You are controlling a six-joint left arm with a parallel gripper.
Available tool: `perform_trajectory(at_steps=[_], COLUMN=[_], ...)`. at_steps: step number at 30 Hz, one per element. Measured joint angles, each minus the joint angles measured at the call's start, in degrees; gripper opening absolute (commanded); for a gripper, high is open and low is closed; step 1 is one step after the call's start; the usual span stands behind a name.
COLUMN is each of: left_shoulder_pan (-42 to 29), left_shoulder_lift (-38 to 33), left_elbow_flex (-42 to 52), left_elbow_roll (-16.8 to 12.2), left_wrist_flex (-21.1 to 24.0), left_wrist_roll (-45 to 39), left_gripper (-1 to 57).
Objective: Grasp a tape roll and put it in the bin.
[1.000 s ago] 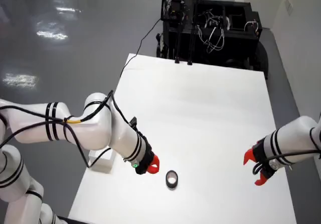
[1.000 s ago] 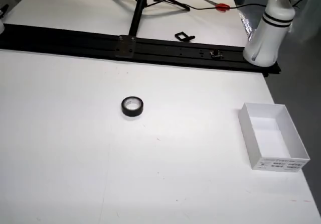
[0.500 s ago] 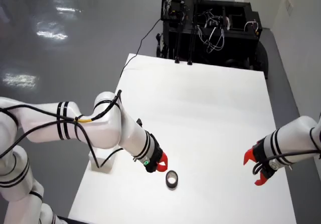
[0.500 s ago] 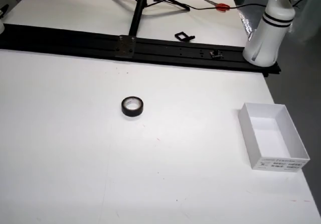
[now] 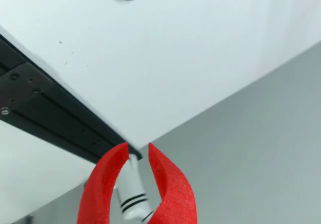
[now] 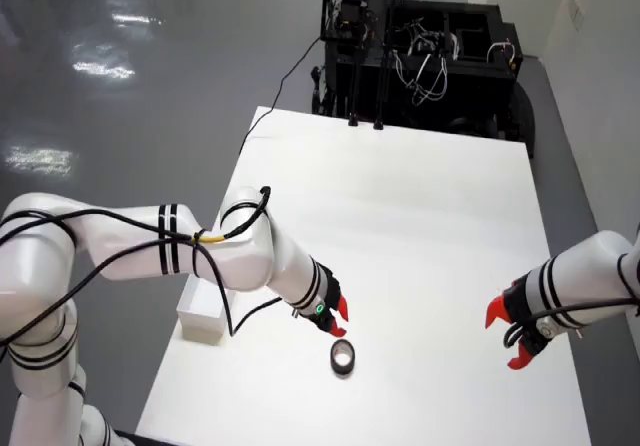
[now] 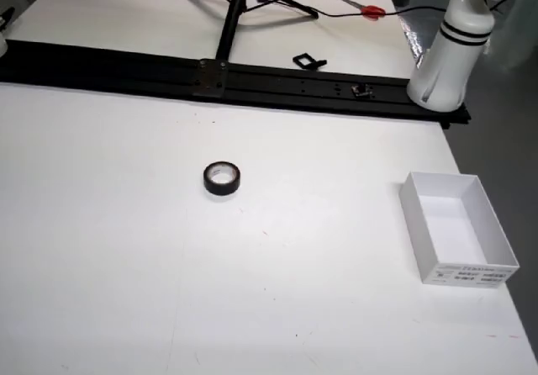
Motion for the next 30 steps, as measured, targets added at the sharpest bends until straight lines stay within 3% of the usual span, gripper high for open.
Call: perform_trajectory(at_steps=[2,5,9,18,30], left_shoulder_pan=[0.87,2.47,4.67,7.25,8.33], left_shoulder_lift=[1.08,2.77,6.69,19.61,31.58], left_elbow_flex=[-0.19,-0.5,-2.42,-12.11,-19.72], left_elbow_roll=[0.78,2.37,4.19,7.0,11.37], left_wrist_flex=[0.1,0.65,1.4,2.18,1.69], left_wrist_roll=[-3.61,-9.51,-15.78,-22.51,-24.13], left_gripper=[12.2,19.9,23.6,24.2,24.3])
